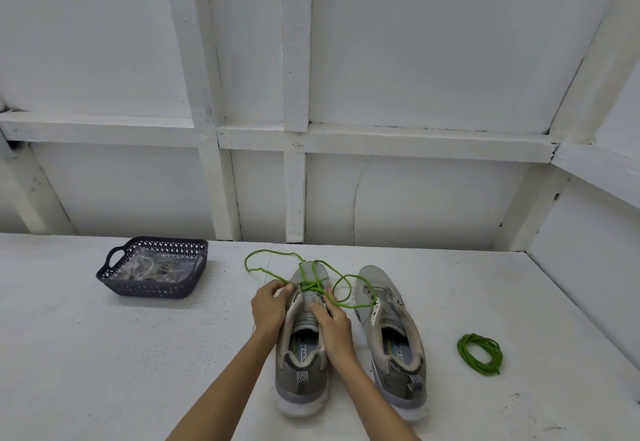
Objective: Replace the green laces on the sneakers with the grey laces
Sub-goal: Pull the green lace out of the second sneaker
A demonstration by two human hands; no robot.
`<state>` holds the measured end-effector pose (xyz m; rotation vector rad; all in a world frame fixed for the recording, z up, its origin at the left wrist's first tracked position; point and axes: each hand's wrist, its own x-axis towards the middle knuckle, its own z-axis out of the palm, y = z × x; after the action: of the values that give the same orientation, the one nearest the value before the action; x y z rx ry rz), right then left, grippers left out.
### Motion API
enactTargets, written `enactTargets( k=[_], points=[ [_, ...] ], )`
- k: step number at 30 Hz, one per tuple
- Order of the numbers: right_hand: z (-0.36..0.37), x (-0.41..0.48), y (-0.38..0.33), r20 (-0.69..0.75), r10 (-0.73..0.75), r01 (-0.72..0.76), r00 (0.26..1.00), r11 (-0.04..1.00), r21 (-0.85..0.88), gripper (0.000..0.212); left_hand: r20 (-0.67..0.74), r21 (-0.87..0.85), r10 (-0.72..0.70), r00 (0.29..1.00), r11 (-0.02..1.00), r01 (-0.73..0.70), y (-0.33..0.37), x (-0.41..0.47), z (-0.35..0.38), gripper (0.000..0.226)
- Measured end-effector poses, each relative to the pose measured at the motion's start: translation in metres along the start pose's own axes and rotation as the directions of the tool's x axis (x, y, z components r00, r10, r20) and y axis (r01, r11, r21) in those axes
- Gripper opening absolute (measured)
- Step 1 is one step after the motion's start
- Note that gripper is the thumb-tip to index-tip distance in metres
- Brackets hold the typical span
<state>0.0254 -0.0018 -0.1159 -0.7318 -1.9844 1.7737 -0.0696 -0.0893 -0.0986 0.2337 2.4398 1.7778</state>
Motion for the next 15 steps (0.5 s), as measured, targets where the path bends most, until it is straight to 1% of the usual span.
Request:
enactTargets(
  k=[2, 3, 4, 7, 8, 9, 11, 13, 14, 15],
  points=[
    [-0.0003, -0.001, -0.0008, 0.0, 0.008, -0.008, 1.0, 1.0, -0.01, 0.054, -0.11, -0.038, -0.022, 0.994, 0.999, 0.018, 0.0034, -0.0025, 0.0003, 0.019],
    [-0.0004, -0.0014, -0.0014, -0.001, 0.012, -0.012, 1.0, 1.0, -0.012, 0.053, -0.128, -0.055, -0.039, 0.991, 0.998, 0.032, 0.005, -0.0038, 0.0002, 0.017],
    [-0.0003, -0.0011, -0.0015, -0.002, 0.011, -0.011, 1.0, 1.0, -0.009, 0.053, -0.109, -0.056, -0.045, 0.993, 0.998, 0.039, 0.0048, -0.0035, 0.0004, 0.015],
    [0.0007, -0.0024, -0.0029, 0.0, 0.003, -0.003, 1.0, 1.0, 0.0, 0.053, 0.095, -0.018, -0.027, 0.995, 0.999, 0.029, 0.0007, 0.0011, 0.0002, 0.008],
    [0.0007, -0.0023, -0.0025, 0.003, -0.004, 0.004, 1.0, 1.0, 0.001, 0.054, 0.128, -0.012, -0.036, 0.991, 0.999, 0.037, 0.0006, 0.0025, 0.0, 0.006],
    [0.0006, -0.0027, -0.0029, 0.005, -0.005, 0.005, 1.0, 1.0, -0.003, 0.054, 0.109, -0.008, -0.042, 0.993, 0.999, 0.043, 0.0004, 0.004, 0.0005, 0.007],
    [0.0005, -0.0029, -0.0034, 0.01, 0.0, 0.0, 1.0, 1.0, -0.011, 0.054, -0.018, -0.018, -0.043, 0.999, 0.999, 0.043, 0.0028, 0.0043, 0.0019, 0.015],
    [0.0001, -0.0031, -0.0031, 0.015, -0.001, 0.001, 1.0, 1.0, -0.013, 0.054, -0.134, -0.082, -0.072, 0.988, 0.995, 0.061, 0.006, 0.0013, 0.0028, 0.019],
    [0.0001, -0.0028, -0.0032, 0.015, -0.002, 0.002, 1.0, 1.0, -0.013, 0.054, -0.147, -0.105, -0.087, 0.985, 0.992, 0.072, 0.0059, 0.0013, 0.0027, 0.02],
    [0.0003, -0.0032, -0.0036, 0.014, -0.002, 0.002, 1.0, 1.0, -0.015, 0.054, -0.126, -0.102, -0.09, 0.988, 0.992, 0.077, 0.0053, 0.0017, 0.0022, 0.019]
  ],
)
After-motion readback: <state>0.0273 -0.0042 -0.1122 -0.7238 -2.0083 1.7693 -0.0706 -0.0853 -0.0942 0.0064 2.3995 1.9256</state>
